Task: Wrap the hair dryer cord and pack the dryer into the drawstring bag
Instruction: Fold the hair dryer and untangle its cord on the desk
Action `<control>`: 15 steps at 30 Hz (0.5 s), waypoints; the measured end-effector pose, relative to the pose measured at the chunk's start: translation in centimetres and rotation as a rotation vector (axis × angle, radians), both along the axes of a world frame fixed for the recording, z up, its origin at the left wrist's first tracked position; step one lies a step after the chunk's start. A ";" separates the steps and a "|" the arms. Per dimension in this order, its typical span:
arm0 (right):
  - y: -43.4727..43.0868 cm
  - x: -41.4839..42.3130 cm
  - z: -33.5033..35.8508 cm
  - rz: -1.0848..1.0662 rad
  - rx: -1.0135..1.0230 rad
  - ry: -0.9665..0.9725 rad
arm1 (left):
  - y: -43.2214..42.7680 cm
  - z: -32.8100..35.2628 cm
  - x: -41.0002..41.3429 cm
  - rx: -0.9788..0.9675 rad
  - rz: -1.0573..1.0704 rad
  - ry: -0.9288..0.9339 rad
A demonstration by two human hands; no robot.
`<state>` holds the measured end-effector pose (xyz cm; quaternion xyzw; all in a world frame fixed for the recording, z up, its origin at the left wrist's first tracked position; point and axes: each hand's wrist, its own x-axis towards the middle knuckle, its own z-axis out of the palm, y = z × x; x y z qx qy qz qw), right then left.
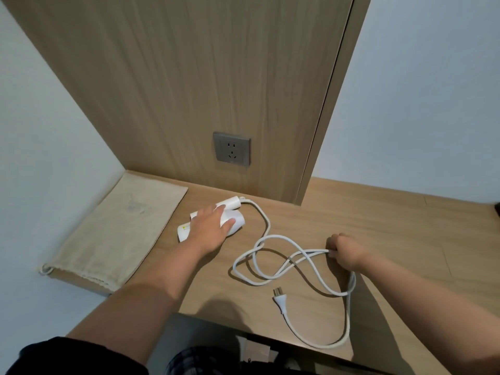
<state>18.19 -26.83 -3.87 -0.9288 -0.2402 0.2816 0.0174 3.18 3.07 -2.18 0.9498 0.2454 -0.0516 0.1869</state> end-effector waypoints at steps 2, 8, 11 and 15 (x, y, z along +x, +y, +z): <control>-0.4 0.3 0.6 -0.107 0.094 0.038 | -2.5 1.9 0.9 -0.237 -0.031 -0.139; -2.5 2.2 3.6 -0.509 0.553 0.370 | -9.3 4.9 1.9 -0.578 -0.273 0.060; -2.8 2.5 5.3 -0.640 0.727 0.469 | -10.6 4.3 1.4 -0.537 -0.331 0.102; -2.6 2.6 7.3 -0.770 0.887 0.535 | -10.9 4.0 0.6 -0.576 -0.353 0.229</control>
